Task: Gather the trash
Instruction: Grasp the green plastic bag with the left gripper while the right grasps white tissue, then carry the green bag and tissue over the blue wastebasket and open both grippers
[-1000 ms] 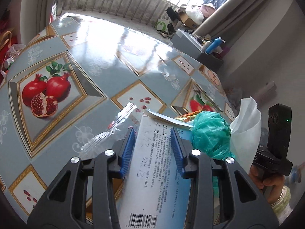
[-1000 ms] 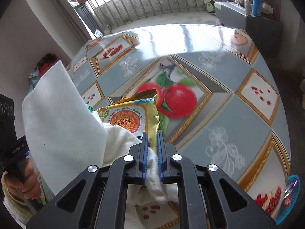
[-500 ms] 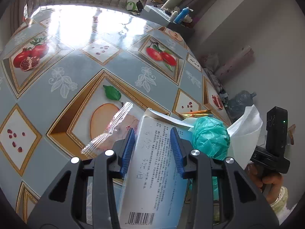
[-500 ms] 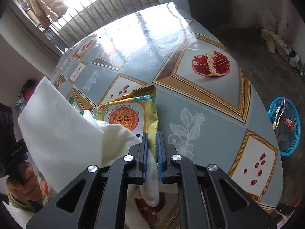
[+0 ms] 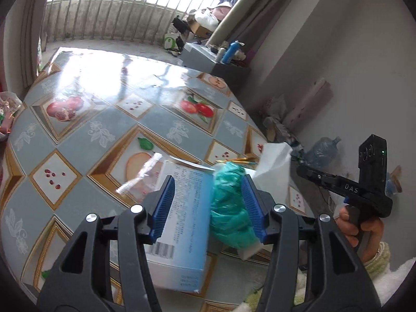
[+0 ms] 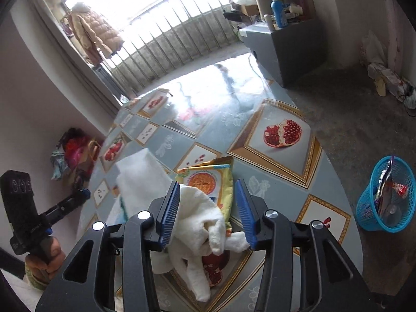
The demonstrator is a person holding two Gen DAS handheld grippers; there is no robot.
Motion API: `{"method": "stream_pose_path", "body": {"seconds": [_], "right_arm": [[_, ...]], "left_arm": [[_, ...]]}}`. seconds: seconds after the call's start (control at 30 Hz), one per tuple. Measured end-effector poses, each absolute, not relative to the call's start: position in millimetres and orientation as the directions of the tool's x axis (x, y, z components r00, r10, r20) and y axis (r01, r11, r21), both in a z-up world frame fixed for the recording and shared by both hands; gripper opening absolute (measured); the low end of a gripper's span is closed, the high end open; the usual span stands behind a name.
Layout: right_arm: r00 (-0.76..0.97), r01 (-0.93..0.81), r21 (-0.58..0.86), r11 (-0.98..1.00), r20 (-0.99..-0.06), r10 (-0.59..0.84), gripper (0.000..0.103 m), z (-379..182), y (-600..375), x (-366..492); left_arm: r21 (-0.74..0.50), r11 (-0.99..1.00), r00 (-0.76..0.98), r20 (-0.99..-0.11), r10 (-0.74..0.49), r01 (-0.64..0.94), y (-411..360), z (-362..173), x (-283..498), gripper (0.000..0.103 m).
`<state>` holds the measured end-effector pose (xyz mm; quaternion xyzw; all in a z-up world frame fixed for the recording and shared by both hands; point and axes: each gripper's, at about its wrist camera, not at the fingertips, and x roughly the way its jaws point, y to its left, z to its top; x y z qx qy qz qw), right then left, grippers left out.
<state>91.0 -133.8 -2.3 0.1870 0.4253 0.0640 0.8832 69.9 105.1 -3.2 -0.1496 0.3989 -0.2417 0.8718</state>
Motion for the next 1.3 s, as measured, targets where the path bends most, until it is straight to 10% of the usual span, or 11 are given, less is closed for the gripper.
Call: {"method": "stream_pose_path", "body": {"seconds": [0.7, 1.03, 1.3], "right_arm": [[0.538, -0.200, 0.409, 0.890, -0.714, 0.449, 0.043, -11.8, -82.2, 119.3], [0.521, -0.161, 0.405, 0.900, -0.740, 0.426, 0.007, -20.4, -82.8, 123.2], [0.556, -0.183, 0.488, 0.853, -0.664, 0.499, 0.004, -0.4, -89.9, 114.0]], "left_arm": [[-0.392, 0.839, 0.394, -0.752, -0.529, 0.377, 57.3, -41.5, 87.4, 0.048], [-0.424, 0.830, 0.370, -0.752, -0.545, 0.361, 58.5, -47.2, 90.8, 0.035], [-0.440, 0.815, 0.394, -0.720, -0.571, 0.377, 64.6, -28.2, 82.8, 0.033]]}}
